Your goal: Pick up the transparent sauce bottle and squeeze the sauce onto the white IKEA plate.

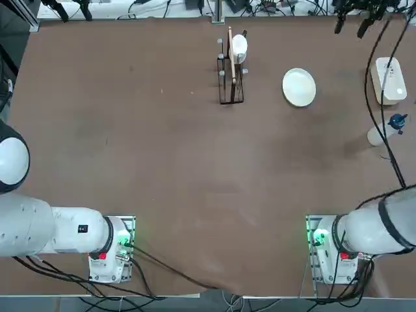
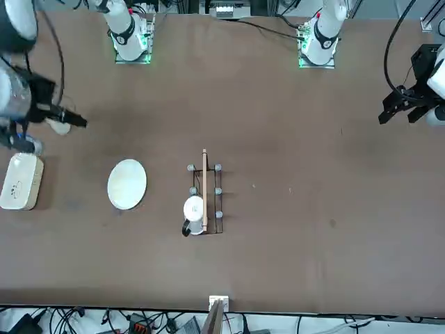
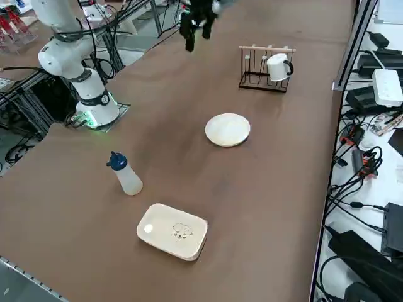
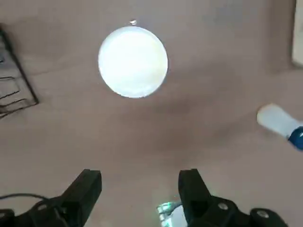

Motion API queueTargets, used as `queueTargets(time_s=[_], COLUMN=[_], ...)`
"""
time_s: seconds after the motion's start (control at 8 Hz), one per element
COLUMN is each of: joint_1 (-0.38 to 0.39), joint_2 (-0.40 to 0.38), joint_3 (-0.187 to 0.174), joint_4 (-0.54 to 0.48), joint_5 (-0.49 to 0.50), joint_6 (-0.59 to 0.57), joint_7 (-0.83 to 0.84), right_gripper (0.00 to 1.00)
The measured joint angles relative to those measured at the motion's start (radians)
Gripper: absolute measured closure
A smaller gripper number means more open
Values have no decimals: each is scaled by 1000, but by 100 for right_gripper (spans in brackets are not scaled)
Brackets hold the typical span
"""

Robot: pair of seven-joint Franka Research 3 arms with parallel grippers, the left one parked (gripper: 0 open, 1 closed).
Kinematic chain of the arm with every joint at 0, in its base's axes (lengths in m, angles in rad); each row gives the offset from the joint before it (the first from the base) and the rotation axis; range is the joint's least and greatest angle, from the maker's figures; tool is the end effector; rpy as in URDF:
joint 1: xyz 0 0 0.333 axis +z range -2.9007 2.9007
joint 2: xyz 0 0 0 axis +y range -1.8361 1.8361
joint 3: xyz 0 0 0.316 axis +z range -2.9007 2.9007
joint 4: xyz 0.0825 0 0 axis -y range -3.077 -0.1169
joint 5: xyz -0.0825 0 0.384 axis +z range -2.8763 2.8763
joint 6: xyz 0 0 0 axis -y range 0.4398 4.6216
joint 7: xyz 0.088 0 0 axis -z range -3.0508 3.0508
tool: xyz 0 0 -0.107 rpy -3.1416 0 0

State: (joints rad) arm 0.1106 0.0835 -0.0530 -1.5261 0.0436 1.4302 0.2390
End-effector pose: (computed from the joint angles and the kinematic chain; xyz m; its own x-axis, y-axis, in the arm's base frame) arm 0.5616 0.0388 0.5877 0.9674 -0.1758 -0.1824 -0.1780 -0.9840 0.0042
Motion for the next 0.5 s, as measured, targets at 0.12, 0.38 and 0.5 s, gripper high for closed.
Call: queueTargets(time_s=[0.12, 0.38, 0.5], joint_1=[26, 45, 44], joint_2=[-65, -138, -145], joint_3=[0, -1, -8], joint_4=[-21, -50, -59], joint_5=[-22, -25, -25], joint_6=[13, 17, 17], joint_7=[-37, -122, -145], right_gripper=[0, 0, 0])
